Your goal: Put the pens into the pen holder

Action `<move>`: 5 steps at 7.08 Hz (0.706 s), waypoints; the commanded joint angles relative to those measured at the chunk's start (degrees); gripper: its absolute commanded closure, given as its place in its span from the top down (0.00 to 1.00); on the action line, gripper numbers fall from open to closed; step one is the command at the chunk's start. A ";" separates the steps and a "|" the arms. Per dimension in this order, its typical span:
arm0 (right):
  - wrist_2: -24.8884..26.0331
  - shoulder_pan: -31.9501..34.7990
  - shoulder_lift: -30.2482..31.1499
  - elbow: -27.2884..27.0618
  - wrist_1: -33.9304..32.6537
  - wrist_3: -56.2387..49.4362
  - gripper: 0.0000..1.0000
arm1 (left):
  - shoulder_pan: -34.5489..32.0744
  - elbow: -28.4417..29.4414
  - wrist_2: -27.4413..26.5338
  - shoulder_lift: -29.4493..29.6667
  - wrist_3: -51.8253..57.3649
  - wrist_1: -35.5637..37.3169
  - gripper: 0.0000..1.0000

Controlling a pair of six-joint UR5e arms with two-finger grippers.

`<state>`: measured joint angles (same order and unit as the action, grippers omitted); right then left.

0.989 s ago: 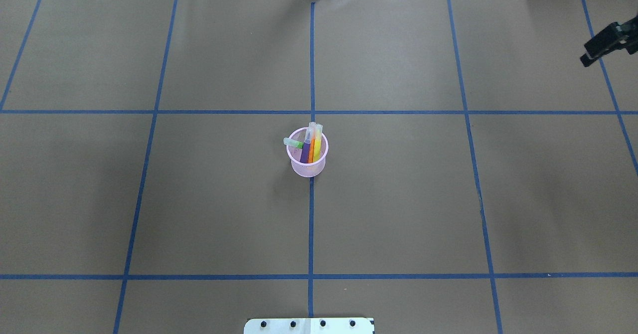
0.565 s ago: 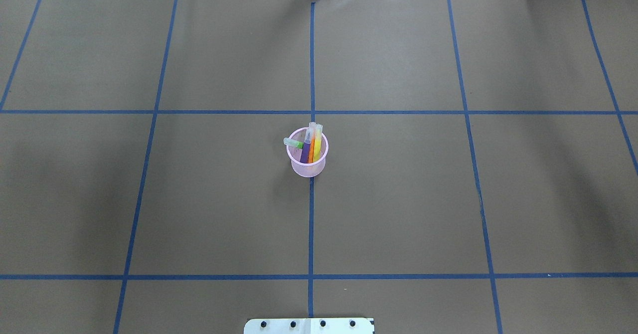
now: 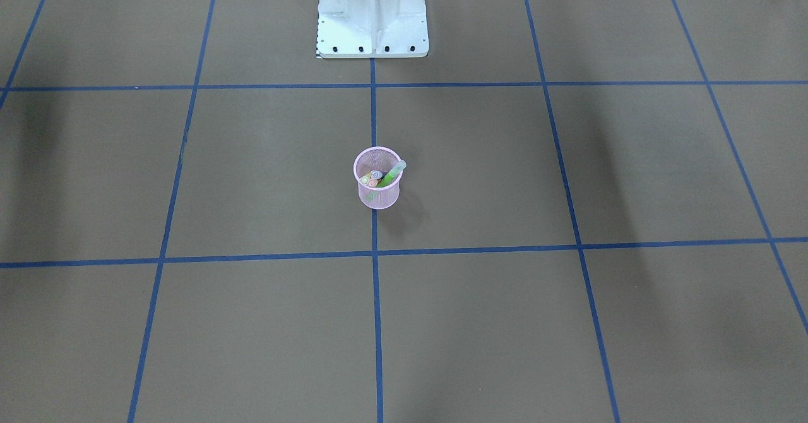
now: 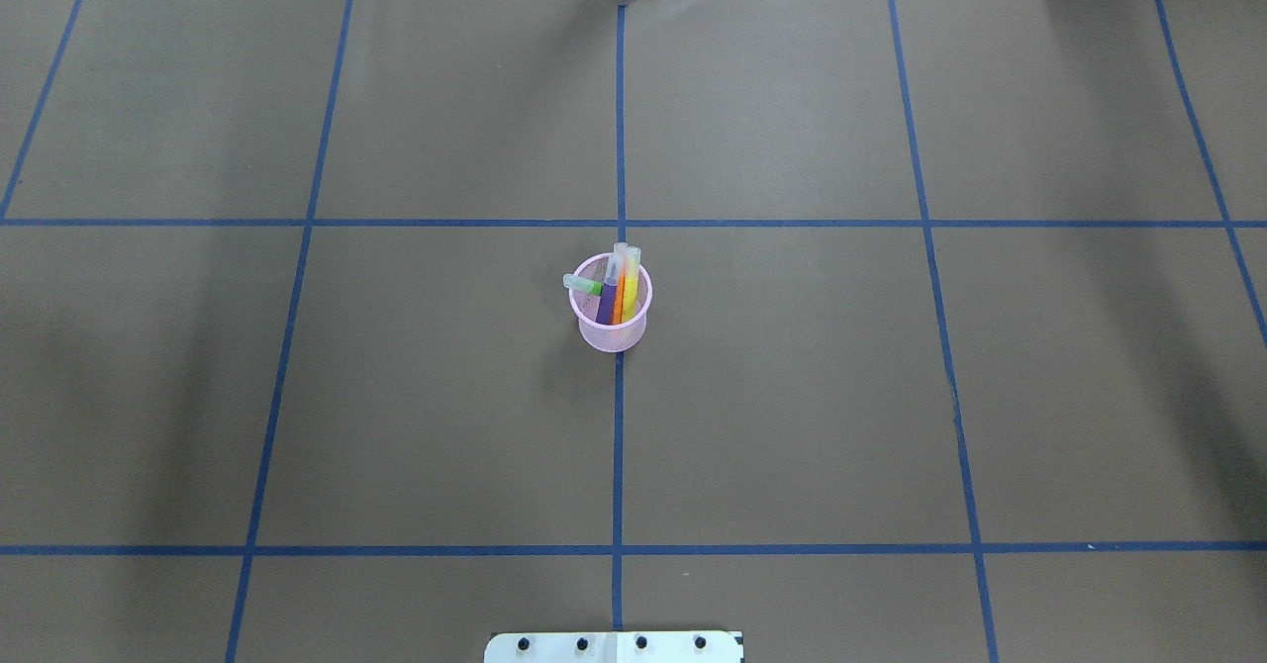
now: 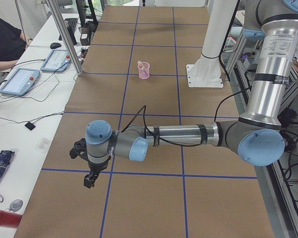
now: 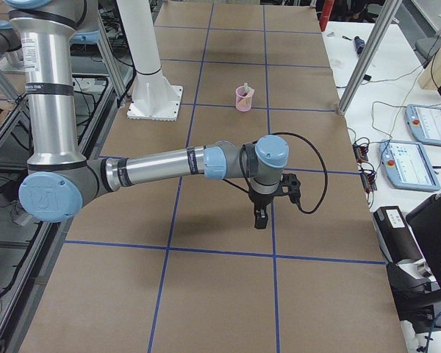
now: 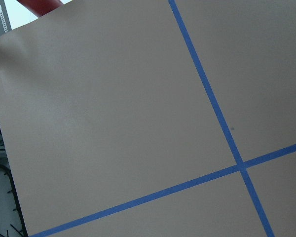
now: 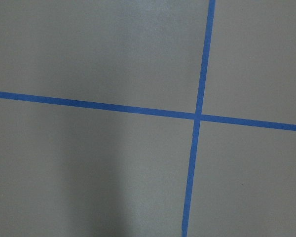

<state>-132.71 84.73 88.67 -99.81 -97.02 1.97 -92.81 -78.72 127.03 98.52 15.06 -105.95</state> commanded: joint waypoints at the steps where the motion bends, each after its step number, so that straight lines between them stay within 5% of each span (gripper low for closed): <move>1: -0.53 0.08 2.29 0.05 0.08 0.05 1.00 | -0.18 -6.93 1.81 -1.74 -0.03 11.83 1.00; 3: -3.15 0.08 4.14 -0.03 0.08 0.05 1.00 | 0.17 -16.79 1.20 -6.05 -0.29 21.20 1.00; 5: -4.48 0.08 5.29 -0.30 0.25 -0.21 1.00 | 0.26 -17.17 2.51 -6.33 -12.53 20.79 1.00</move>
<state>-136.50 84.81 93.36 -100.07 -96.87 1.97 -92.64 -95.03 128.81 92.52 9.39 -85.42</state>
